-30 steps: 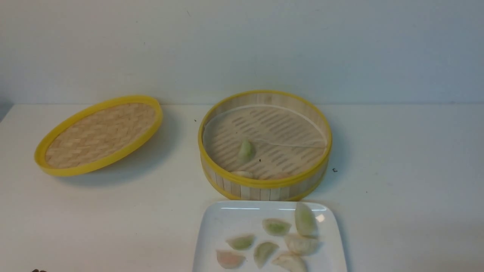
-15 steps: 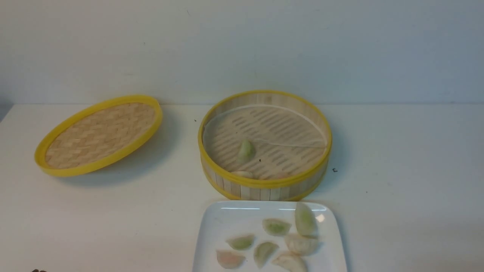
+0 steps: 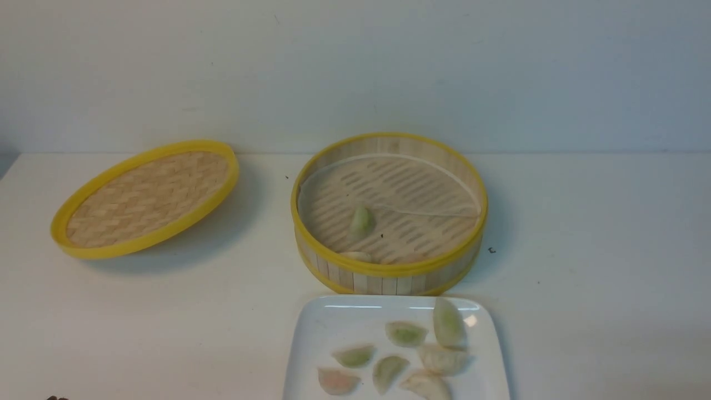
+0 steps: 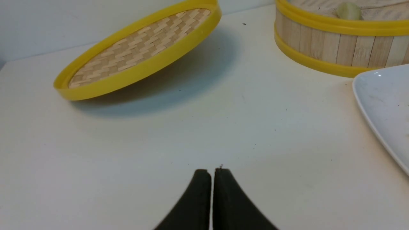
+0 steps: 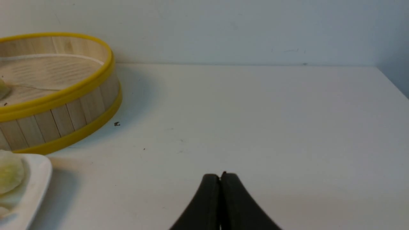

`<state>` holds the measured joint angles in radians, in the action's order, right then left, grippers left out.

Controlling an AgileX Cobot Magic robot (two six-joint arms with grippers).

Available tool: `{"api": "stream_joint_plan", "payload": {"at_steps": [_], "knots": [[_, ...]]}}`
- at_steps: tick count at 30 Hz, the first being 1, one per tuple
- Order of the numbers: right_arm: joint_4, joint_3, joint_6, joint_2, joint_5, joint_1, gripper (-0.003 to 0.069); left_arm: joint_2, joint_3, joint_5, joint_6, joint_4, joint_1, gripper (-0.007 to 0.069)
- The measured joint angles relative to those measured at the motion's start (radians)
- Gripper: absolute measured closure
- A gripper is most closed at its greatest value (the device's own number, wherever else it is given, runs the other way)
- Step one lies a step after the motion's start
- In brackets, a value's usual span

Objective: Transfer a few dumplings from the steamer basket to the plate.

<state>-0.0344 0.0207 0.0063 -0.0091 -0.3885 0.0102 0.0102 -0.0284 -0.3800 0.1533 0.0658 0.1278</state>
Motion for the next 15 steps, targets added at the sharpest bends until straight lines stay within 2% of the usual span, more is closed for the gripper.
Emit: {"api": "stream_joint_plan", "payload": {"at_steps": [4, 10, 15], "knots": [[0.000, 0.000, 0.000, 0.000, 0.000, 0.000, 0.0673, 0.000, 0.000, 0.000, 0.000, 0.000, -0.004, 0.0631], [0.000, 0.000, 0.000, 0.000, 0.000, 0.000, 0.0673, 0.000, 0.000, 0.000, 0.000, 0.000, -0.099, 0.0631], [-0.001, 0.000, 0.000, 0.000, 0.000, 0.000, 0.0673, 0.000, 0.000, 0.000, 0.000, 0.000, -0.115, 0.0631]]}}
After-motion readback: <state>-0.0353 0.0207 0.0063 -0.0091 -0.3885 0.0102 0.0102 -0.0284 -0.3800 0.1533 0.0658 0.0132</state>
